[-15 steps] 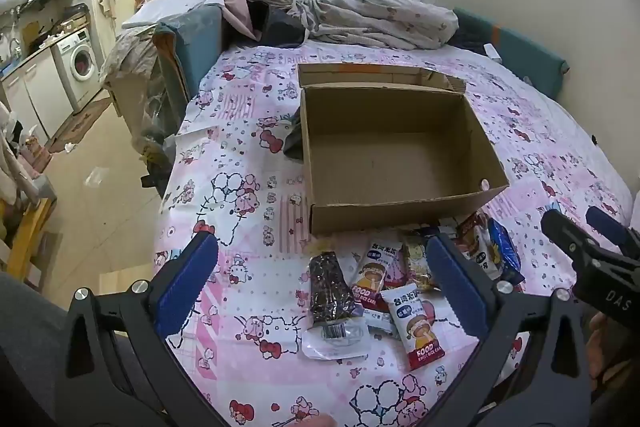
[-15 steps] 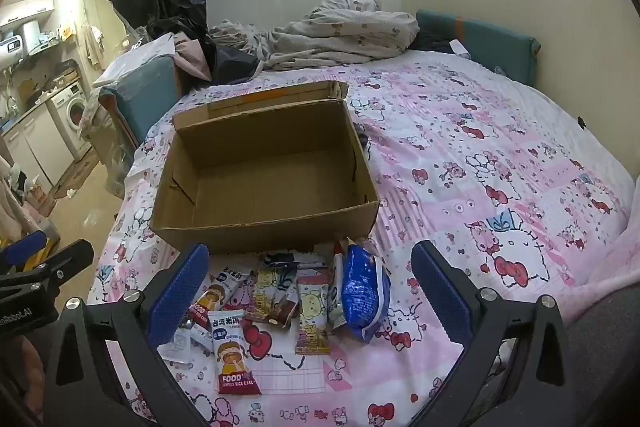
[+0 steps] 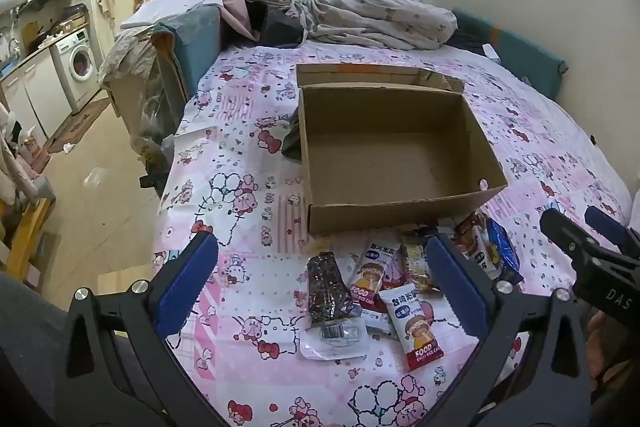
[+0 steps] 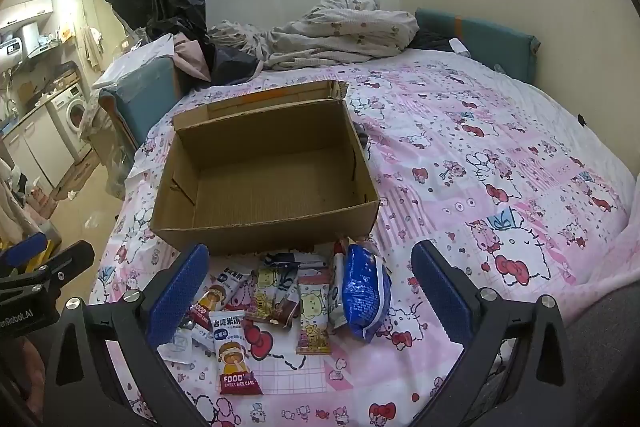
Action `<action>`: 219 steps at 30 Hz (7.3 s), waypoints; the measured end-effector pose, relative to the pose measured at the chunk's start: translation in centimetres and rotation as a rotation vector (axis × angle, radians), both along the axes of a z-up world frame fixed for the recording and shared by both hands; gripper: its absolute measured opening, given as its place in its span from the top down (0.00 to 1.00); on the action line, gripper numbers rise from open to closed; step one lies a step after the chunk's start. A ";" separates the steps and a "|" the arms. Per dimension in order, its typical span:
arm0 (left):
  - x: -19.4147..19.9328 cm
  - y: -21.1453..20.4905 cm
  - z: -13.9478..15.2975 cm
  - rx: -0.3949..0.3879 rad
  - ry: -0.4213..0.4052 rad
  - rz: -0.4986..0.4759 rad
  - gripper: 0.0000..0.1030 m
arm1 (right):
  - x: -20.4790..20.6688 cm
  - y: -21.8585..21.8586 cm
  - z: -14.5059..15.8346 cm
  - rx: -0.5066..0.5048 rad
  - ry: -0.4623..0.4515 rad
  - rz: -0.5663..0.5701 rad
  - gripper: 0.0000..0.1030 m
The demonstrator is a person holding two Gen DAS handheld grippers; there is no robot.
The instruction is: Organize snacks
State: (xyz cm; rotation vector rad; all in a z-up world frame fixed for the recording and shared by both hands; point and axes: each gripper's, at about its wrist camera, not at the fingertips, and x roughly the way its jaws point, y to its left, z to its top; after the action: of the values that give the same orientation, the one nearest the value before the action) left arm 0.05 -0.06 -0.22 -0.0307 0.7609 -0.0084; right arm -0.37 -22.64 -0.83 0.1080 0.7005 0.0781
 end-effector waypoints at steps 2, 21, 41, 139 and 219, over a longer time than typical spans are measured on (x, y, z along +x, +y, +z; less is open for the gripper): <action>0.0 -0.1 -0.1 0.004 -0.002 -0.003 0.00 | 0.1 0.0 -0.1 0.001 0.000 -0.001 0.00; 0.0 0.1 0.3 0.000 -0.015 0.009 0.00 | 0.1 0.2 -0.3 0.010 0.004 -0.004 0.00; -0.2 0.1 0.4 -0.001 -0.022 0.002 0.00 | 0.3 -0.2 -0.5 0.021 0.009 0.001 0.00; 10.3 -1.4 -16.2 -0.165 0.771 0.099 0.47 | 10.6 -6.9 -7.2 0.211 0.492 -0.038 0.00; 23.1 -3.8 -5.9 -0.006 0.323 -0.036 0.55 | 20.4 -5.2 -7.0 0.439 0.387 0.104 0.78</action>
State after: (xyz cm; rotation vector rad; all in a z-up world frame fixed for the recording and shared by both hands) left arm 23.17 -3.89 -6.13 -0.0242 1.0844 -0.0408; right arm 20.02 -27.86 -7.84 0.5179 1.0680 0.3169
